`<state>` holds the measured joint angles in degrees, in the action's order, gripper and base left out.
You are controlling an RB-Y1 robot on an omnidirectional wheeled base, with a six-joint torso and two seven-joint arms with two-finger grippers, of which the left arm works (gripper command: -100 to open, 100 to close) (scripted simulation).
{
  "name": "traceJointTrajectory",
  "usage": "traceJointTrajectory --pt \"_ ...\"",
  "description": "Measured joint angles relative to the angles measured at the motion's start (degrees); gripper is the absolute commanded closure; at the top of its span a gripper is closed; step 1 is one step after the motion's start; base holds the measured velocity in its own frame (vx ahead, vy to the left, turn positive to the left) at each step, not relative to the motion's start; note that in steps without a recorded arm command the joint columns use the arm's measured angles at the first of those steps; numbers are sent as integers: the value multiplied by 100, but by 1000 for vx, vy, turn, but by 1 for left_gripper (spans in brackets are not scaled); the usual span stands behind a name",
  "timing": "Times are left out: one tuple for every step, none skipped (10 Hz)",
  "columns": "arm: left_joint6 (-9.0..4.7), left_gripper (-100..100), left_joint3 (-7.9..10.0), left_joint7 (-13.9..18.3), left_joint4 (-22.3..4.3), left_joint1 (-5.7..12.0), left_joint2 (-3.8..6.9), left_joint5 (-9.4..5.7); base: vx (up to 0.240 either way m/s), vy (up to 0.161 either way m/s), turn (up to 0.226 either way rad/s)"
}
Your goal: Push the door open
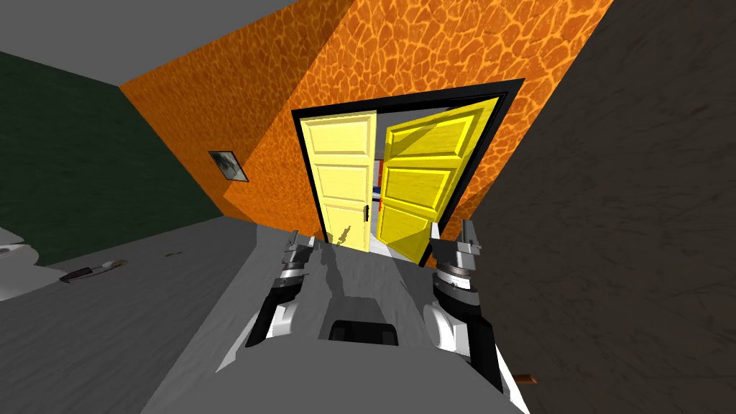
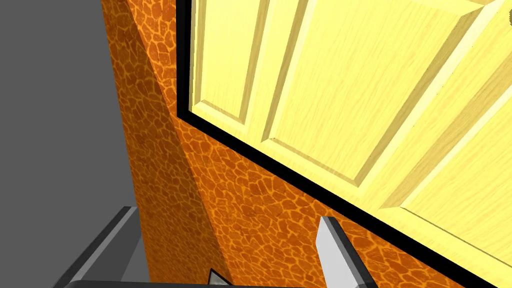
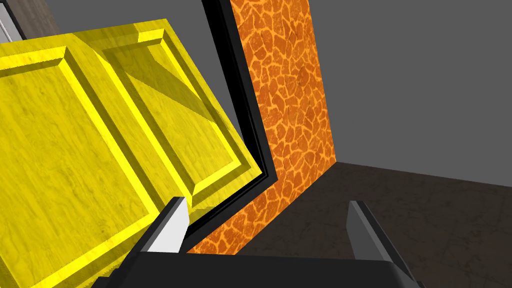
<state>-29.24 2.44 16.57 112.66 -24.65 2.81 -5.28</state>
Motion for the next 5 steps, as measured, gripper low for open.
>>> traceJointTrajectory --pt "-51 -100 -6 91 -136 44 24 -62 110 24 -125" --pt "-103 -100 -20 179 -256 75 42 -120 102 22 -121" --pt "-138 -100 -31 265 -370 119 57 -180 95 23 -152" --pt "-165 -100 -45 350 -487 169 63 -241 95 21 -128" --pt "-204 -100 -54 442 -633 231 78 -307 102 12 -138"
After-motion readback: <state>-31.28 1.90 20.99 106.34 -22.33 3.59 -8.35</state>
